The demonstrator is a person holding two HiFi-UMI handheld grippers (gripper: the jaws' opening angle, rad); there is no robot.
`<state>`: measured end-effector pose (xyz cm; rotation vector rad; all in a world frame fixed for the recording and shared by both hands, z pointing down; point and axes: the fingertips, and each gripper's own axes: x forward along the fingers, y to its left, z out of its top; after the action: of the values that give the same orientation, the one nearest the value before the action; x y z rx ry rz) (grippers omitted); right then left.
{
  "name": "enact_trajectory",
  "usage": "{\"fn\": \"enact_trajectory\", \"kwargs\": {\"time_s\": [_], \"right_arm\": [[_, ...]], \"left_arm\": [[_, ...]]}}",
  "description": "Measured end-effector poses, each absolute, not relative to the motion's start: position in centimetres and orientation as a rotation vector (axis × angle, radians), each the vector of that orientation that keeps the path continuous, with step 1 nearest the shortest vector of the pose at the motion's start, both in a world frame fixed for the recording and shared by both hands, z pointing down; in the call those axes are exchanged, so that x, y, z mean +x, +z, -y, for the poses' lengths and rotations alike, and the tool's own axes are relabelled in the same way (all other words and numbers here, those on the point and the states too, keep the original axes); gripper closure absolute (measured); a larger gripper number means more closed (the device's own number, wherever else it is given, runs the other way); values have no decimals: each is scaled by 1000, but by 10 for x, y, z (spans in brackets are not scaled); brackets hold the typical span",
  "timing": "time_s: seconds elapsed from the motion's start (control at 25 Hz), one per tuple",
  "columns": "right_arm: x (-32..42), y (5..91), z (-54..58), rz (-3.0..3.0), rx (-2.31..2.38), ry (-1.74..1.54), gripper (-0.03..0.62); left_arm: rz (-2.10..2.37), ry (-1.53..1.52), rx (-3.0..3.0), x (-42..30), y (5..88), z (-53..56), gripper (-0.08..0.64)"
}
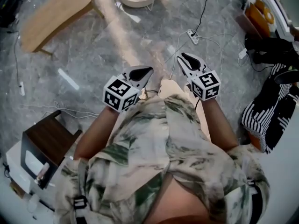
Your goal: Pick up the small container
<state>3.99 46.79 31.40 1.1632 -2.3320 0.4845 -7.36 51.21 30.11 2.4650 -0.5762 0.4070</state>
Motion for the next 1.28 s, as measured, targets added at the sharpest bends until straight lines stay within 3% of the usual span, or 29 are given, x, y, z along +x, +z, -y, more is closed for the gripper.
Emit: {"fn": "enact_trajectory", "kwargs": {"time_s": [0.28, 0.84, 1.28], "right_arm": [[63, 328, -394, 2386, 1095, 486, 489], [151, 348, -223, 2478, 839, 474, 491], [153, 371, -150, 2503, 732, 476, 488]], "left_arm": [[662, 417, 2420, -49, 316, -447, 538], [823, 429, 2336, 75, 310, -290, 538], [906, 406, 2274, 91, 321, -227, 538]]}}
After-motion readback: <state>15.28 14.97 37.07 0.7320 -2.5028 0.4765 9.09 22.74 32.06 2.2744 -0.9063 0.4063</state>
